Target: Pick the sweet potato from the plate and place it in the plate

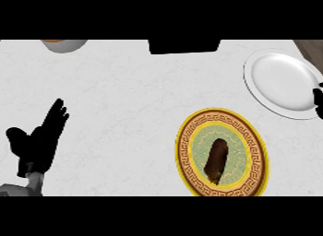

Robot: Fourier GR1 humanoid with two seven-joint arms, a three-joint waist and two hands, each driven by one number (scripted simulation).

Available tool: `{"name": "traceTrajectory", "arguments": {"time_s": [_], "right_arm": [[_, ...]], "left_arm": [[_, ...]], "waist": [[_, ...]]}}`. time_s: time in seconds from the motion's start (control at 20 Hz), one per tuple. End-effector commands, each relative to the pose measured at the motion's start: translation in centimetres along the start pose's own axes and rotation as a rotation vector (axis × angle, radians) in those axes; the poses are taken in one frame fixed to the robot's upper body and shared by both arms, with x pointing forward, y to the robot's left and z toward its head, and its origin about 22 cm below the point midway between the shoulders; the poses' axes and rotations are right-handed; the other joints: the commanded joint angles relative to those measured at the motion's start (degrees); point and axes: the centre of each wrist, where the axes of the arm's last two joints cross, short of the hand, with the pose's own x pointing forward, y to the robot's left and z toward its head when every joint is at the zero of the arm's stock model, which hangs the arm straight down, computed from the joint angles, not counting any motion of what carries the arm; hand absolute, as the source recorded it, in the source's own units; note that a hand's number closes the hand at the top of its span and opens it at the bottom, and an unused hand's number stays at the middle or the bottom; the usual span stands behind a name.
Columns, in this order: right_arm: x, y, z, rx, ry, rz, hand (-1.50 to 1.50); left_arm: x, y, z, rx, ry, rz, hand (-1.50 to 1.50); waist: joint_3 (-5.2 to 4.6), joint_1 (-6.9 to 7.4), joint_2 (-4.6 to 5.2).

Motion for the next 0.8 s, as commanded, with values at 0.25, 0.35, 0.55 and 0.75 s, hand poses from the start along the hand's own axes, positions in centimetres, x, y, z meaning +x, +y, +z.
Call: {"name": "traceTrajectory", "arguments": {"time_s": [0.25,0.35,0.55,0.75], "right_arm": [[4.4,1.2,8.7,-0.315,0.049,0.14,-1.5],[6.7,1.6,9.6,-0.297,0.062,0.199,-1.5],[7.9,1.0,10.4,-0.116,0.197,0.395,-1.5],[8.8,2.3,12.3,0.121,0.339,0.522,-1.5]], "left_arm": [[-3.6,-3.4,1.3,-0.101,0.208,0.093,0.0],[-2.7,-4.0,1.9,-0.124,0.194,0.091,0.0],[-2.5,-3.6,1.0,-0.137,0.181,0.082,0.0],[-3.1,-4.1,1.1,-0.159,0.191,0.089,0.0]], "waist": [[0.64,1.47,-1.09],[0.65,2.88,-0.98],[0.57,3.42,-0.74],[0.45,3.99,-0.54]]}}
